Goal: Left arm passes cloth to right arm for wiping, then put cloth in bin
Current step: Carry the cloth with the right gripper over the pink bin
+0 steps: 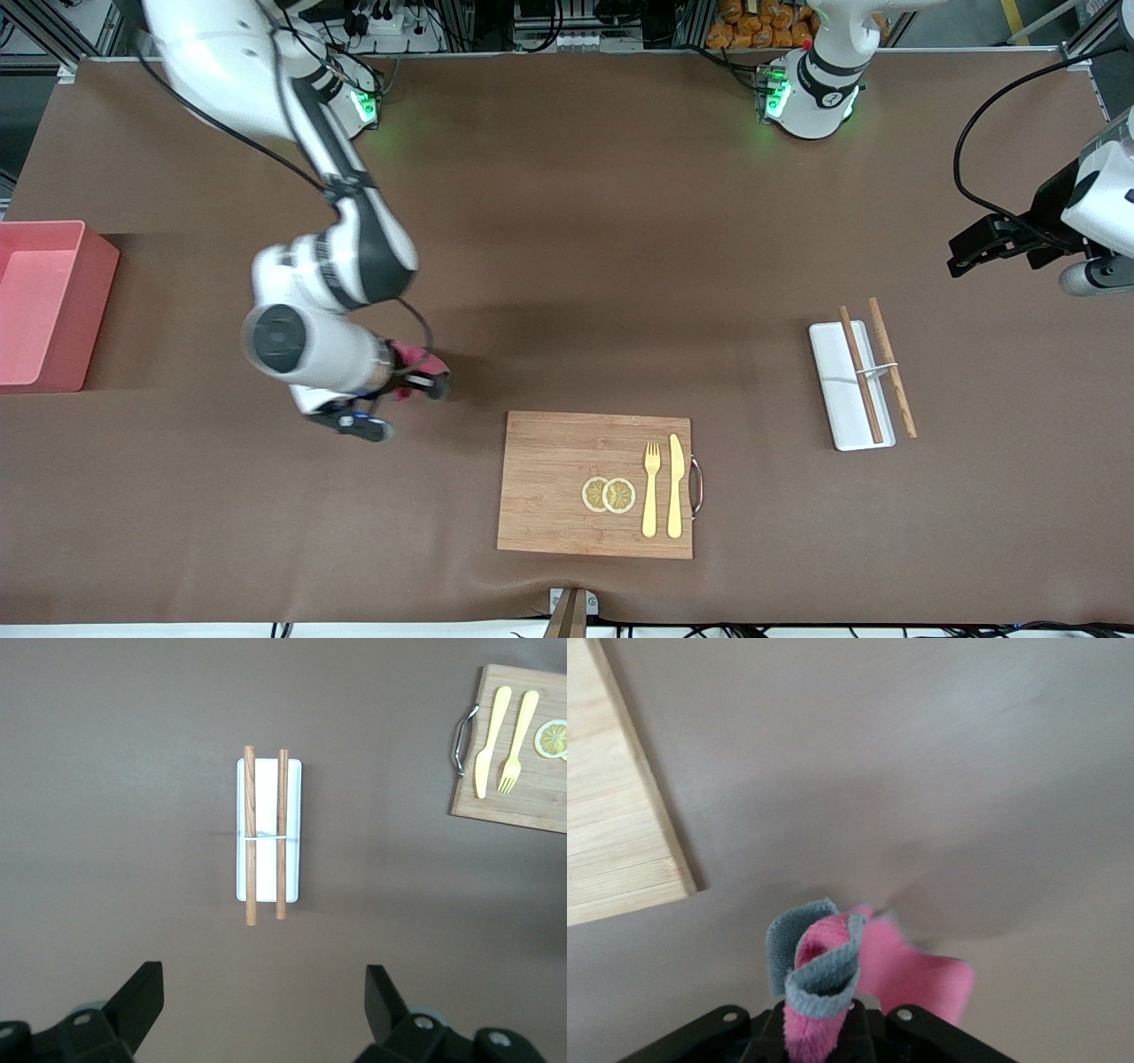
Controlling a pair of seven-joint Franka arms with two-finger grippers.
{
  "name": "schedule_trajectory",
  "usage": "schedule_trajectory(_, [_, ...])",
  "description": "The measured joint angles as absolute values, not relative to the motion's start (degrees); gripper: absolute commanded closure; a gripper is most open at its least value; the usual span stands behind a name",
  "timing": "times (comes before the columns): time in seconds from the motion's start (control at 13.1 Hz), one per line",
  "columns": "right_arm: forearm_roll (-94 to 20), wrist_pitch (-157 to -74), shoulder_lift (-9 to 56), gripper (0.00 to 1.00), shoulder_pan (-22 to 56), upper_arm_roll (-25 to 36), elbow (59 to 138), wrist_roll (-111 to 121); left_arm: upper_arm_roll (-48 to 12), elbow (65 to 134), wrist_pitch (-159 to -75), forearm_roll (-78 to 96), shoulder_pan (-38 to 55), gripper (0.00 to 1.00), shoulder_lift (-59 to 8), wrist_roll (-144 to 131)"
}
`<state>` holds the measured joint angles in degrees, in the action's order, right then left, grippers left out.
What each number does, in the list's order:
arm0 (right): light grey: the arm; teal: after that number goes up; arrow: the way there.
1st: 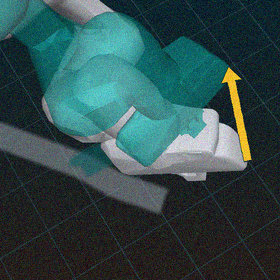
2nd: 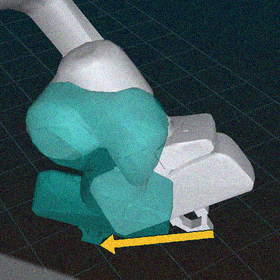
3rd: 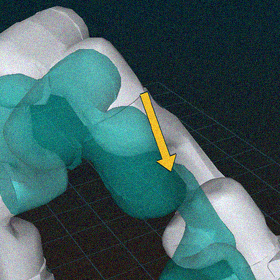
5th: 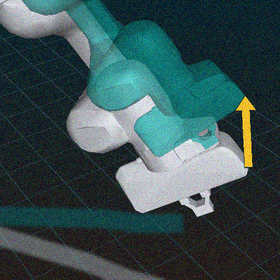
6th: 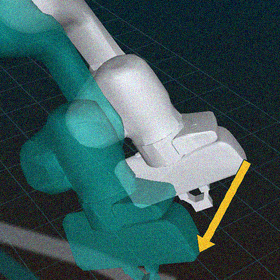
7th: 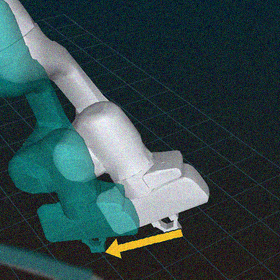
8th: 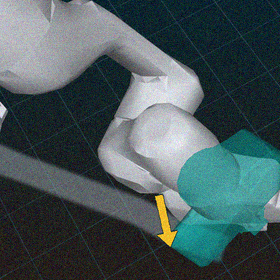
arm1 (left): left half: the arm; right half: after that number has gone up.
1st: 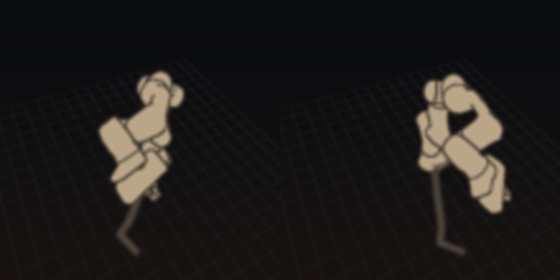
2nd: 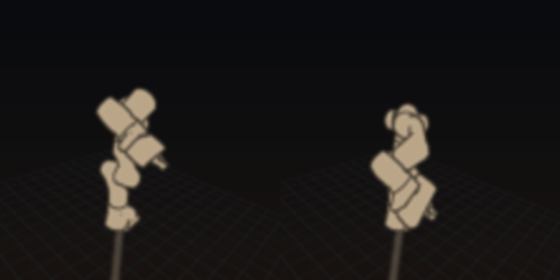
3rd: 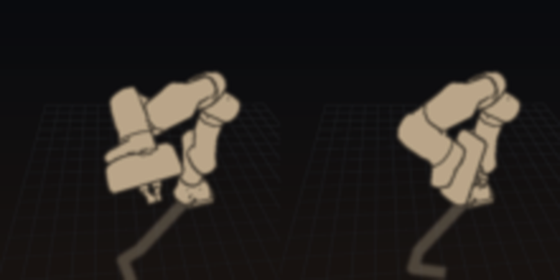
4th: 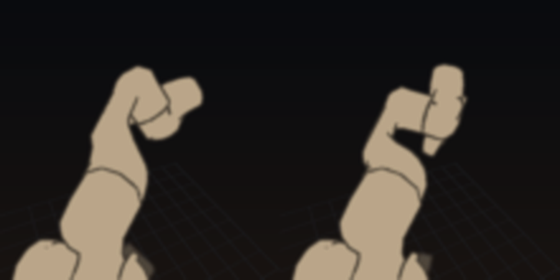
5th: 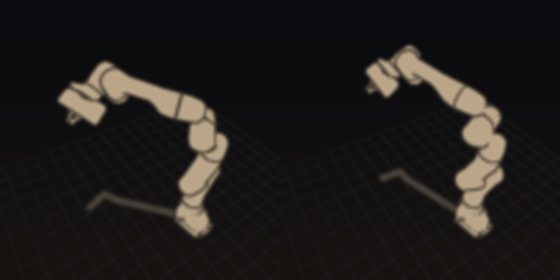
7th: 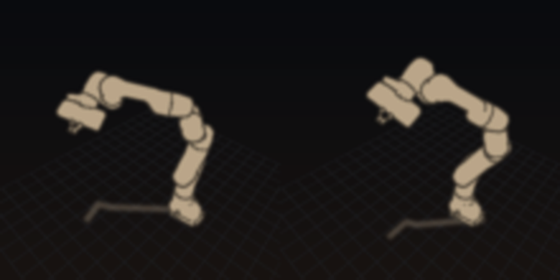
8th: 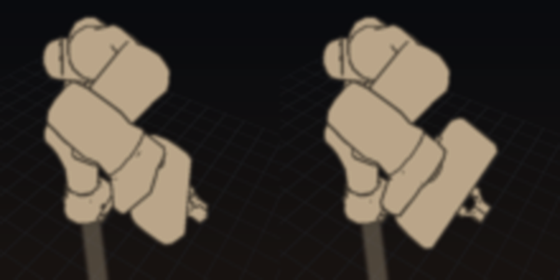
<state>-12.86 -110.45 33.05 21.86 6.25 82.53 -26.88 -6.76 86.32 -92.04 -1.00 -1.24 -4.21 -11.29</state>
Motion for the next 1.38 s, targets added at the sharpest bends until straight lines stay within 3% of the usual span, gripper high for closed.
schedule_trajectory(0.23, [-12.3, -105.7, 29.4, 1.0, 11.9, 7.2, 82.6, -9.9, -7.0, 86.5, -92.1, -1.0, -1.2, 0.0, -4.3, -11.3])
schedule_trajectory(0.77, [-4.7, -104.1, 28.9, 1.0, -11.7, 7.8, 82.0, 32.1, -8.2, 86.6, -92.7, -1.0, -0.6, 0.0, -4.9, -12.5])
schedule_trajectory(1.38, [2.8, -97.1, 28.3, 1.0, -28.8, 7.8, 73.1, 58.6, -10.4, 86.7, -92.7, -1.0, -0.4, 0.0, -4.9, -12.6])
